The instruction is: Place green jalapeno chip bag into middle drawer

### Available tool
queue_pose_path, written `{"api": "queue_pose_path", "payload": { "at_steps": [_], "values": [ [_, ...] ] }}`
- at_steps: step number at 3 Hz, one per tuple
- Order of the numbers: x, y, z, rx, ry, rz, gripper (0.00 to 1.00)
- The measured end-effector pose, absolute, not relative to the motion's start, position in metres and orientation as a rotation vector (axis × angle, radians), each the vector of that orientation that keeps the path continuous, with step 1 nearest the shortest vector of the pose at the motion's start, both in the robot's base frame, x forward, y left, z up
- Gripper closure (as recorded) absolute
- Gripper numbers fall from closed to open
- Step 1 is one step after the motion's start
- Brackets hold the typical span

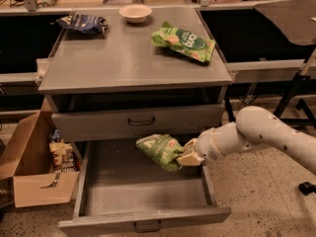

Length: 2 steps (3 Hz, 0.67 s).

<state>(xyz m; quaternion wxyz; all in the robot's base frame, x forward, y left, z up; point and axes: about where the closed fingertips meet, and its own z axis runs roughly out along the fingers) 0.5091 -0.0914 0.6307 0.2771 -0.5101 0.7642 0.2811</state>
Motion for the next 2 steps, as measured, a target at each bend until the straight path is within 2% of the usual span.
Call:
{"api": "queue_pose_path", "payload": {
  "at_steps": [2],
  "values": [
    [0.532, -0.103, 0.542, -1.361, 2.008, 0.733, 1.0]
  ]
}}
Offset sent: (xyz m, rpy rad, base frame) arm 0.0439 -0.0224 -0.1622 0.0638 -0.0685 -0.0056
